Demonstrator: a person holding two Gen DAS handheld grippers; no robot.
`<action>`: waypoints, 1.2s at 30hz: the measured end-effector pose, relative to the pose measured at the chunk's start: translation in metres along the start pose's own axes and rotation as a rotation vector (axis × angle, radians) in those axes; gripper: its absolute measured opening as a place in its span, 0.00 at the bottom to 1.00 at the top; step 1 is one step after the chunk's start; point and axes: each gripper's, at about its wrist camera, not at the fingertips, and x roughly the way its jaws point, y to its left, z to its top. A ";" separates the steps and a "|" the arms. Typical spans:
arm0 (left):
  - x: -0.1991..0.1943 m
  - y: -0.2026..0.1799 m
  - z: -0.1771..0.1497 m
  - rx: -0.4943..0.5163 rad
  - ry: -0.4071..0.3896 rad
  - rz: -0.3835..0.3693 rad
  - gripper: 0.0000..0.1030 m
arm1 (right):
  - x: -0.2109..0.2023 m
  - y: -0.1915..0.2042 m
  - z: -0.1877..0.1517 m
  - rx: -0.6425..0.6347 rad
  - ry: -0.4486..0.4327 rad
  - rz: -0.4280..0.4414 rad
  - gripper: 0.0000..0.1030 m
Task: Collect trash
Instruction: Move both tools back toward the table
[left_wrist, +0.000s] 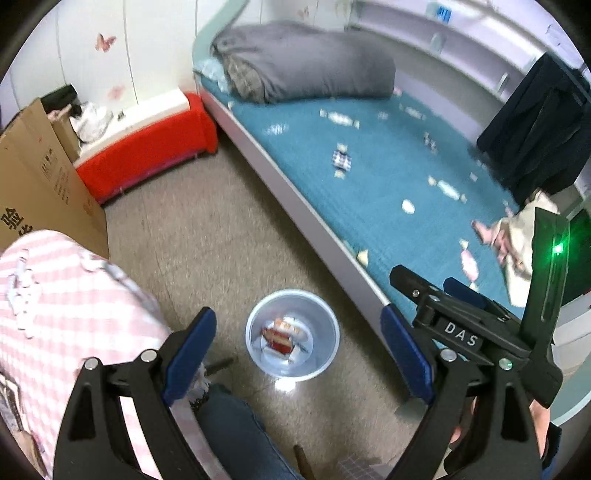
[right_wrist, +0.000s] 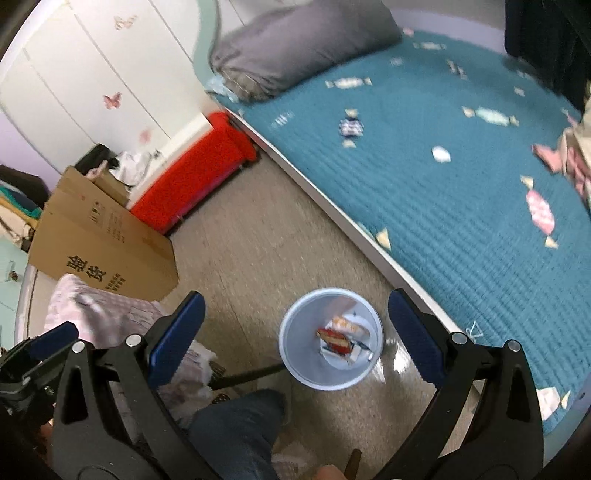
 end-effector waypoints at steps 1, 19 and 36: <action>-0.008 0.002 -0.001 -0.003 -0.020 0.000 0.86 | -0.006 0.006 0.002 -0.009 -0.011 0.004 0.94; -0.156 0.072 -0.054 -0.092 -0.371 0.100 0.87 | -0.112 0.140 -0.015 -0.210 -0.191 0.179 0.94; -0.236 0.205 -0.156 -0.313 -0.474 0.289 0.87 | -0.109 0.277 -0.088 -0.451 -0.090 0.318 0.94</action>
